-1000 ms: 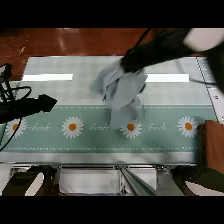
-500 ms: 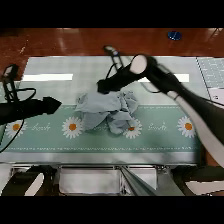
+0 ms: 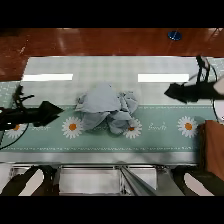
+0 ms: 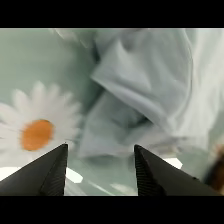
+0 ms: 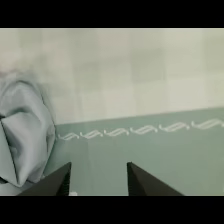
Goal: Fold the shirts.
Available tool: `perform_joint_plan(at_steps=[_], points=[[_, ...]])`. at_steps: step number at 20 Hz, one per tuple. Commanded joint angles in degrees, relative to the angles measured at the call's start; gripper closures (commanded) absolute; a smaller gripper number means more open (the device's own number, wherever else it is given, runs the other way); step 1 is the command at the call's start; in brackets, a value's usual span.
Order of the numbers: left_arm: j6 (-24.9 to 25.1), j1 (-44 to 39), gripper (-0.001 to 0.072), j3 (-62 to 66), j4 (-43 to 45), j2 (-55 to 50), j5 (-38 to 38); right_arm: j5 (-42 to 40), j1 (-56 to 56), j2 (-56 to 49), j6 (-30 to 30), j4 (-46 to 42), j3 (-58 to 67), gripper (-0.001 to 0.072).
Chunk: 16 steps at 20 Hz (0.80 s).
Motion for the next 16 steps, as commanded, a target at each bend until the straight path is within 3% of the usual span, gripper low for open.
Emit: perform_joint_plan(at_steps=[1,7,11,12,13,14,16], points=[[7.5,-5.3,0.0201,-1.9,-14.1,-10.5,1.0,-5.3,-3.9,6.7,-4.5,10.4,-17.6,0.0305],[9.4,-11.7,0.0201,5.0,-16.9,-22.6,11.6,-6.0,1.5,6.6,-4.5,10.7,-21.9,0.0305],[10.1,-12.2,0.0203,10.7,-17.1,-26.7,14.9,-6.6,8.1,4.6,-2.6,10.6,-21.9,0.0305],[11.3,-12.2,0.0294,12.1,-17.1,-27.1,14.8,-7.1,10.4,2.8,-2.5,11.2,-21.9,0.0305],[12.3,-12.2,0.0548,13.2,-17.1,-27.3,14.8,-8.8,12.5,0.4,-2.6,13.0,-21.9,0.0306],[13.1,-12.2,0.0688,14.1,-17.1,-27.3,14.7,-10.8,14.2,-1.7,-3.7,16.0,-21.8,0.0305],[13.2,-12.2,0.0691,15.6,-17.0,-27.3,13.0,-13.3,16.8,-6.2,-9.0,25.3,-21.2,0.0306]])
